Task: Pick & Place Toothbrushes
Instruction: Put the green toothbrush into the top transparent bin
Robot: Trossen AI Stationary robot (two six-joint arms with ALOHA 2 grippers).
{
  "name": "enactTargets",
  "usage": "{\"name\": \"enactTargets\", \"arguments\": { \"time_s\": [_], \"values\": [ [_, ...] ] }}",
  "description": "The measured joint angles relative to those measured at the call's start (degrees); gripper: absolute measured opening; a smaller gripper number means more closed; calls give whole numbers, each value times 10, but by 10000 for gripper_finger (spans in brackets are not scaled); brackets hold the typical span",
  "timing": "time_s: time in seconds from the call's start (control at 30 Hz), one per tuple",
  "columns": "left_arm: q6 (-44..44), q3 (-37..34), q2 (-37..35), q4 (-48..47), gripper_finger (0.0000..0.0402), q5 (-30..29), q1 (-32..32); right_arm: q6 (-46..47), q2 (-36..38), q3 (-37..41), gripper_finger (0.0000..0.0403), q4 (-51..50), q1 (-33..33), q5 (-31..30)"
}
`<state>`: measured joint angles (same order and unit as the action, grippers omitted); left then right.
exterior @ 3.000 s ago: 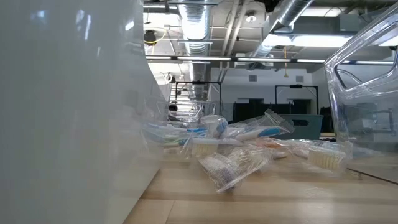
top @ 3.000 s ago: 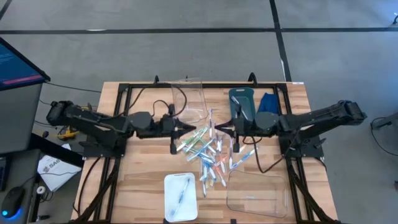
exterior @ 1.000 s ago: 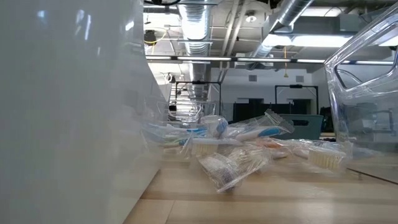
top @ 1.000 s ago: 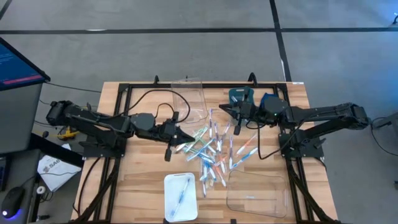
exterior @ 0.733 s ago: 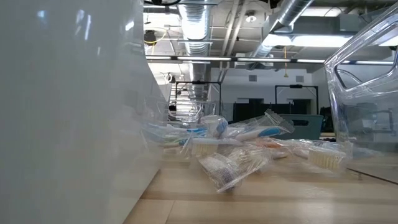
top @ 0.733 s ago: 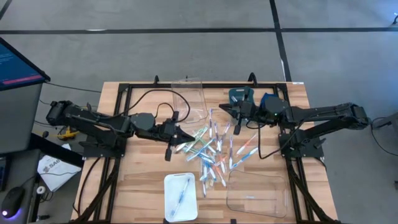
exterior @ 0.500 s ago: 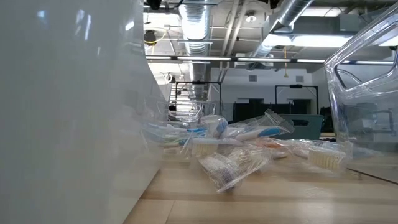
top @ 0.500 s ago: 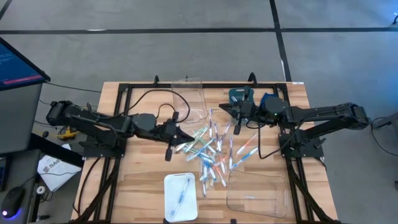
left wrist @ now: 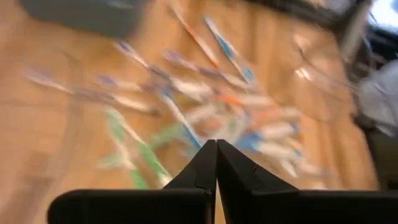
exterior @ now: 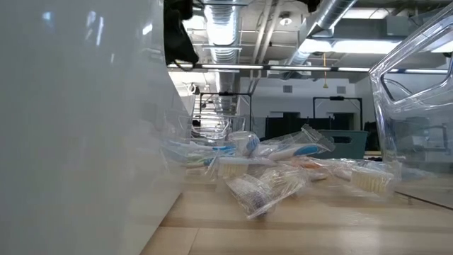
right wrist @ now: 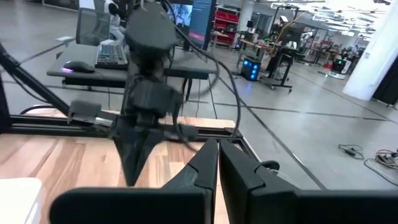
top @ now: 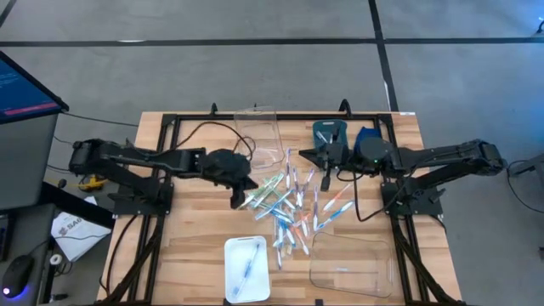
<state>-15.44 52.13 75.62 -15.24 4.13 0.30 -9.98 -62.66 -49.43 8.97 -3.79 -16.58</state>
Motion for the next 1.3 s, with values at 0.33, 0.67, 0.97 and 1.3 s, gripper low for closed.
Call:
{"name": "enactTargets", "arguments": {
  "time_s": [0.33,0.67,0.97,1.3],
  "values": [
    [43,110,136,-111,1,-13,11,15,2,0,10,-41,-7,0],
    [51,135,156,-169,1,-52,11,15,15,0,10,-57,-8,0],
    [-34,96,156,-171,3,-55,19,60,20,-22,10,-119,-12,0],
    [-48,96,165,-162,56,-68,24,60,20,-24,10,-126,-12,0]
  ]
}}
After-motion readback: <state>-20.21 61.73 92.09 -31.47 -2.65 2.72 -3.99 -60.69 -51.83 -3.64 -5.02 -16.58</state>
